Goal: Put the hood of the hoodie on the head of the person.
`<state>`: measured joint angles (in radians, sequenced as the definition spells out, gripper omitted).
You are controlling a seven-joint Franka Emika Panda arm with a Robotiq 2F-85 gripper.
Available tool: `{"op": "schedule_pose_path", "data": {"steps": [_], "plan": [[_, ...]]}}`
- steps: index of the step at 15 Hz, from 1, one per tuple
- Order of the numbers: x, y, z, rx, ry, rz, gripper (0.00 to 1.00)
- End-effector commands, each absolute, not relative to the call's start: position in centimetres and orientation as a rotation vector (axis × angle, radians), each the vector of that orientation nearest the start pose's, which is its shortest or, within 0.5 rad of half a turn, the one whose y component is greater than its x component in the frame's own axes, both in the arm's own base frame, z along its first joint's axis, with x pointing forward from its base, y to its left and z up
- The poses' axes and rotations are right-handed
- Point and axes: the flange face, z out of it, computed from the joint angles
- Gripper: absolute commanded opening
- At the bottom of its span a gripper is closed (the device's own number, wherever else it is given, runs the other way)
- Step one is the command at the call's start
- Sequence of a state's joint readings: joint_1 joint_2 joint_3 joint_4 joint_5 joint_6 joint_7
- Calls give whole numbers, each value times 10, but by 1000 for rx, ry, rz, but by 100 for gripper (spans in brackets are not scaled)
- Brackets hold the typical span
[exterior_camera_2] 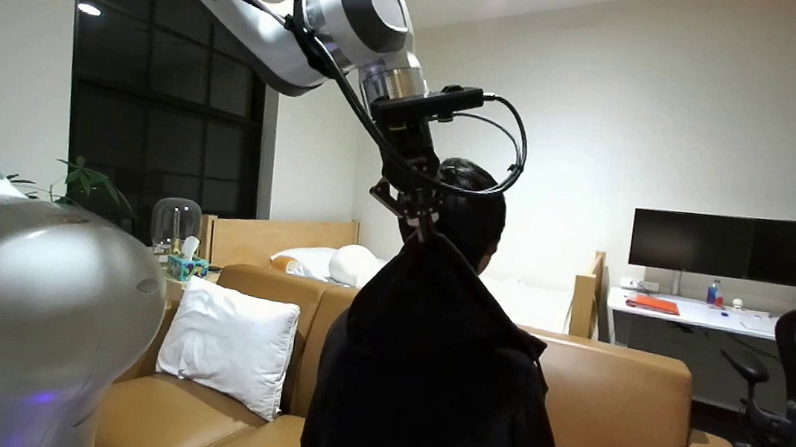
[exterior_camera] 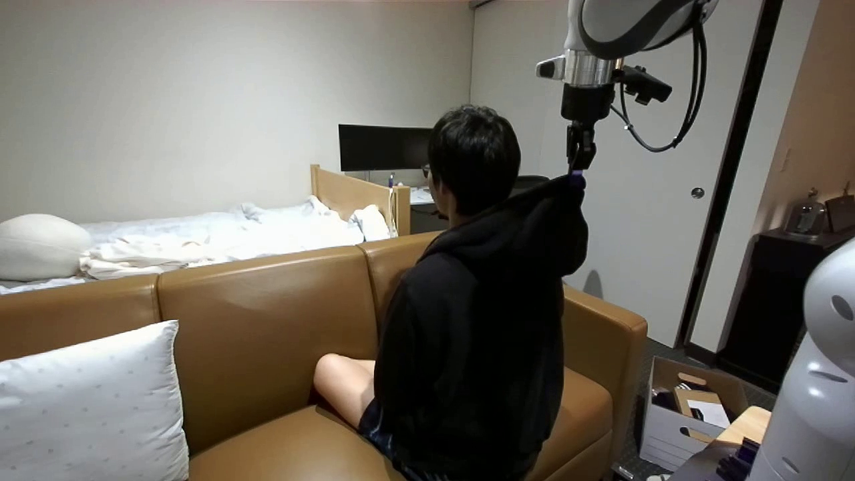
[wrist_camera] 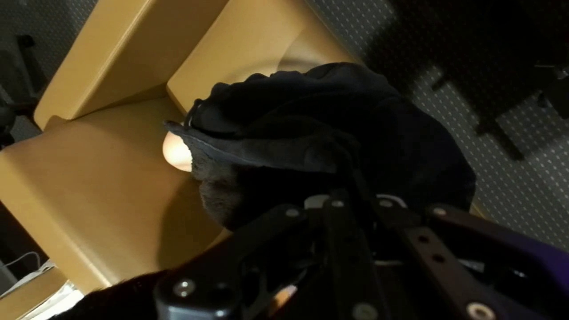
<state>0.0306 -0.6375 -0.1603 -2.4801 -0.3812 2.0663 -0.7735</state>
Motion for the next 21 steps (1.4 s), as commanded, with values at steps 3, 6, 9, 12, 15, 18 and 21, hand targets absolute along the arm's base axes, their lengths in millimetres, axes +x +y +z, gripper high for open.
{"op": "schedule_pose_path", "data": {"steps": [3,6,9,12,15,18,21], "plan": [[387,-93,584,-3232,-1315,-189,2],[398,-93,604,-3251,-1295,-215,2],[410,-91,621,-3256,-1301,-219,2],[419,-88,633,-3230,-1287,-211,2],[424,-83,639,-3205,-1260,-200,2],[428,-79,640,-3187,-1256,-177,2],[430,-75,639,-3155,-1265,-148,2]]}}
